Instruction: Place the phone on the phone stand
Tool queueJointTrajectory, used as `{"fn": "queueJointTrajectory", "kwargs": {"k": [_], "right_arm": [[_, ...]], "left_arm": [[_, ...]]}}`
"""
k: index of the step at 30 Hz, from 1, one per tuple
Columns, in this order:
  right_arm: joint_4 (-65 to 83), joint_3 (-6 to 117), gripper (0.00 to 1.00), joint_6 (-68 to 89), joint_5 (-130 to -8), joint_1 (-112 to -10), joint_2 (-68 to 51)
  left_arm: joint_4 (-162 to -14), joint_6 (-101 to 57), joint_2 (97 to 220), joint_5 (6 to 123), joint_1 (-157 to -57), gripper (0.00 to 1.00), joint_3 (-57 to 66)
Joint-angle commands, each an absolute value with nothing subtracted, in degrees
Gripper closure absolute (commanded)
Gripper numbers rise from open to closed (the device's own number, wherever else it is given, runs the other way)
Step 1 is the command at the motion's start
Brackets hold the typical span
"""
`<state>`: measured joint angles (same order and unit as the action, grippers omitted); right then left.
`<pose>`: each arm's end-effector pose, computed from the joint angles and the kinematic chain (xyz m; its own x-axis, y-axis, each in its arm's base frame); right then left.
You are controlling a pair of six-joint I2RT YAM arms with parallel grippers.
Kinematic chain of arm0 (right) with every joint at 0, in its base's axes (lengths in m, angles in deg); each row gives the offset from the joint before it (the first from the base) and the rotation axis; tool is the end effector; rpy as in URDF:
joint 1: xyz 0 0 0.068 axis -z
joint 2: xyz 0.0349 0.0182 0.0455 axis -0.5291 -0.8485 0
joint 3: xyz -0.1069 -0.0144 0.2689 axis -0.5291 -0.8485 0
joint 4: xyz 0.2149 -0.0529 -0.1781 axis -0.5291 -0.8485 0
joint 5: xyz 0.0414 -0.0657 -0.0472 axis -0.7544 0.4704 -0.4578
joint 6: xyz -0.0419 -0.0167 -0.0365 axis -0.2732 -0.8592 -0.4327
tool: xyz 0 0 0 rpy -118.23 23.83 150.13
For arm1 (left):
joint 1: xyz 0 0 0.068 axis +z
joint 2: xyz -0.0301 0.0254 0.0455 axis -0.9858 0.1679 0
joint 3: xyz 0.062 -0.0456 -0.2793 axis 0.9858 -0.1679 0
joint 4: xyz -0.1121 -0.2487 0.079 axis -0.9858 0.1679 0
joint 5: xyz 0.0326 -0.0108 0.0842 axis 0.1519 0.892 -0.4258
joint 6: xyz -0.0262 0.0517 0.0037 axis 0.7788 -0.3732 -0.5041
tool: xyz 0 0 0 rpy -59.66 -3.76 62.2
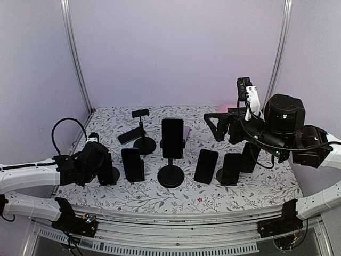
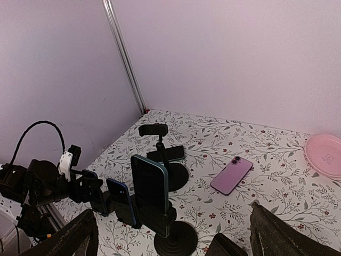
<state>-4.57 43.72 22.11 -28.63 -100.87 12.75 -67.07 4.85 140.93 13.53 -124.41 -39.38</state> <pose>0.1110 0.2267 0.4139 -0.2520 0.0810 -0.9643 -0.5495 0.8083 0.2115 0.1659 -0.1215 0.1934 -0.5377 -0.1204 -0.8345 -0.1888 0.9818 -0.0200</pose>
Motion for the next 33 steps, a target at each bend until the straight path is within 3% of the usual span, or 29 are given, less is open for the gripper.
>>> {"fn": "queueJointTrajectory", "kwargs": {"k": [1, 24, 33], "right_arm": [[-3.07, 43.19, 0.01, 22.00, -29.49, -100.52, 13.32], [-2.81, 43.53, 0.01, 22.09, -30.11, -100.55, 12.28], [-2.72, 43.70, 0.01, 22.05, -30.36, -100.51, 11.85]], "left_arm": [[-68.82, 5.50, 141.83, 11.21, -125.40, 0.55, -39.60], [-69.70, 4.36, 142.16, 11.85, -125.93, 0.45, -38.64], [-69.35, 4.18, 141.35, 12.10, -125.92, 0.35, -38.16]]}}
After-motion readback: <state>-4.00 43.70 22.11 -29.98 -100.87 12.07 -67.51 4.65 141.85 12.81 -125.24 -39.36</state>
